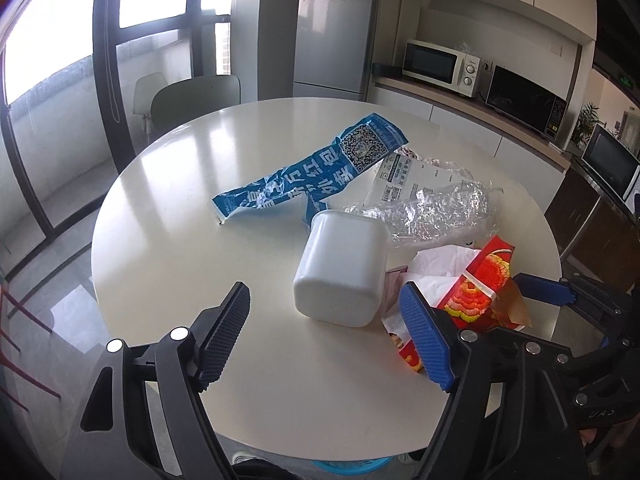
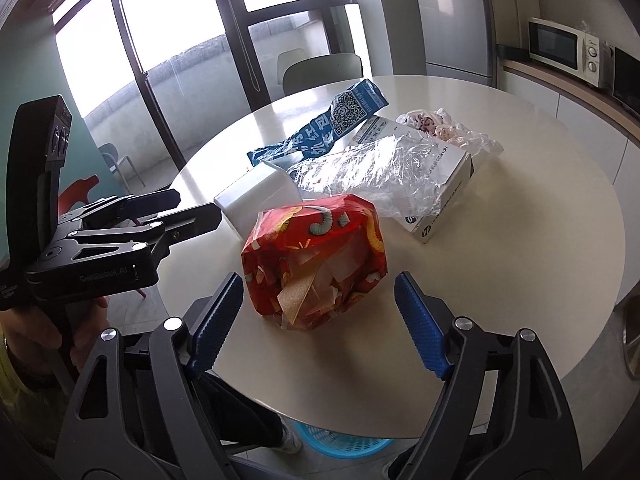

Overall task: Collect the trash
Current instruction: 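Close the right tool on the red snack bag while the left tool grasps the white plastic tub, then carry the snack bag and white tub down over the blue wastebasket with both tools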

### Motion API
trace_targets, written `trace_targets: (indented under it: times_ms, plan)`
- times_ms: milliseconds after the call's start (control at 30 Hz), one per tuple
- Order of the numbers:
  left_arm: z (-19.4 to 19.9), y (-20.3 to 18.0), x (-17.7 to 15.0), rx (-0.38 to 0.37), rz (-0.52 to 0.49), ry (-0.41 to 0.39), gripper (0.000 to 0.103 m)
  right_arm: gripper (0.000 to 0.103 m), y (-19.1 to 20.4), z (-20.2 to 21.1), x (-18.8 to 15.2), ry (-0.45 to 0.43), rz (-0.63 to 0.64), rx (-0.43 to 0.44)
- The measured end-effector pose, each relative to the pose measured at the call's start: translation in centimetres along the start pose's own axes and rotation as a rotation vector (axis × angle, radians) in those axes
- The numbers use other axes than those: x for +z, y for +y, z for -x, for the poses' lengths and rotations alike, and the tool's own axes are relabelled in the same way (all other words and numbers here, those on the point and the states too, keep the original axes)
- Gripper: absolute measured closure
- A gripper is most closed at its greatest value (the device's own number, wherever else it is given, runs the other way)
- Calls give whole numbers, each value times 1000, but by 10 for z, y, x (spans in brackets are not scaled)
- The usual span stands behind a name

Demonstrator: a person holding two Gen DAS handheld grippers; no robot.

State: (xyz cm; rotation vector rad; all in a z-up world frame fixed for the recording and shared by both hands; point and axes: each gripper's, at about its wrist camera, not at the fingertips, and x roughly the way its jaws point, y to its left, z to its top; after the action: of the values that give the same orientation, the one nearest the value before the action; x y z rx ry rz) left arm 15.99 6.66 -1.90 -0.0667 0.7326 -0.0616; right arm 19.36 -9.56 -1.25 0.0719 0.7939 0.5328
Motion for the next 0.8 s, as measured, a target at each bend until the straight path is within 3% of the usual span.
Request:
trace_targets:
  times_ms: [167, 233, 433, 533, 800]
  plan:
    - [-17, 1, 5, -28, -15, 36, 27, 50, -4, -12, 2, 36, -7, 5]
    - [-24, 0, 5, -36, -23, 53, 27, 67, -6, -15, 0, 52, -13, 19]
    - [-37, 0, 7, -53, -11, 67, 29, 83, -10, -17, -4, 57, -27, 36]
    - [-40, 1, 7, -55, -5, 77, 43, 88, -11, -13, -7, 46, -28, 35]
    - [-21, 3, 4, -32, 29, 43, 44, 92, -9, 10, -11, -1, -5, 29]
